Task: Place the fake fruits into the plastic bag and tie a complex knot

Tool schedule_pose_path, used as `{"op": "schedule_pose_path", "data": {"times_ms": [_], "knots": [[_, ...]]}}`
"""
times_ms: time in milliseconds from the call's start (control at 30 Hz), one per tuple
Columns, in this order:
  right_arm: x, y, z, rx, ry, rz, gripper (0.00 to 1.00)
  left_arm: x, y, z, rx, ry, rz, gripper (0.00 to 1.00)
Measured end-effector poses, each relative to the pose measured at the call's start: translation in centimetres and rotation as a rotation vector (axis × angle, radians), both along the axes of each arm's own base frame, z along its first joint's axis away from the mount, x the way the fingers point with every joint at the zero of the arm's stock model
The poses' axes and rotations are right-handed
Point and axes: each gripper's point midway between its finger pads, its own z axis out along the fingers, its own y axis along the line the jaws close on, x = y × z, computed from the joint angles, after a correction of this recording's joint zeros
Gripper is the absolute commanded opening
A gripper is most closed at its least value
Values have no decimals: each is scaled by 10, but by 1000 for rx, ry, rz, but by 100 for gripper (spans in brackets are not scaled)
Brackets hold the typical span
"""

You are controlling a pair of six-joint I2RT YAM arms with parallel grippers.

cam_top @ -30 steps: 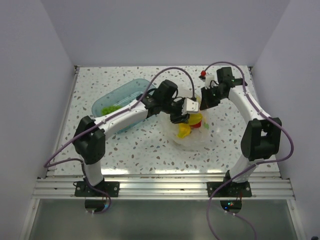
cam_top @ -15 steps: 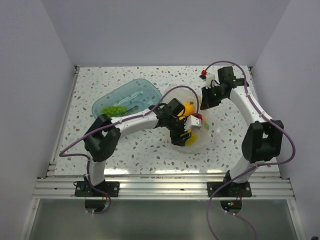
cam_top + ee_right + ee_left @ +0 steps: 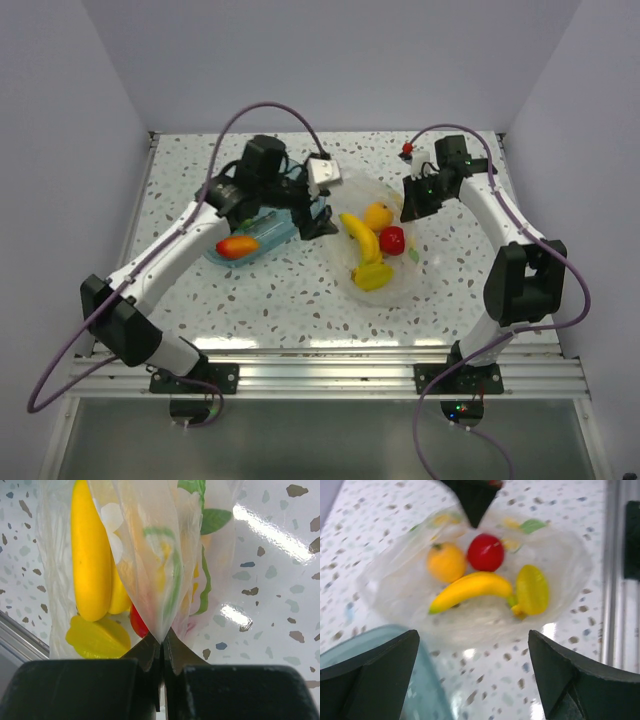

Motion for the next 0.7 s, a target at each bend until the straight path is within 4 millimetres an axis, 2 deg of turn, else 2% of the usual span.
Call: {"op": "schedule_pose_path", "data": {"times_ms": [33,100,167,233,333,400,467,700], "knots": [[0,0,0,2,1,1,0,16,20,6,4,-23,49,92],[-1,0,-1,3,2,1,0,44,63,-1,54,-46,135,89],[-1,0,-1,3,2,1,0,65,109,-27,148,-24,211,87],[-1,0,-2,3,3,2,0,76,150,-56,248,11,260,87],[-3,0,-4,3,11,2,0,78,204,-98,396,76,285,90],[-3,1,-4,4,13,3,0,75,227,-118,469,108,273,90],[-3,1,-4,8,13,5,0,72,241,-132,523,119,255,89],[-4,2,-4,13,14,7,0,62,262,-190,656,174,169,90]]}}
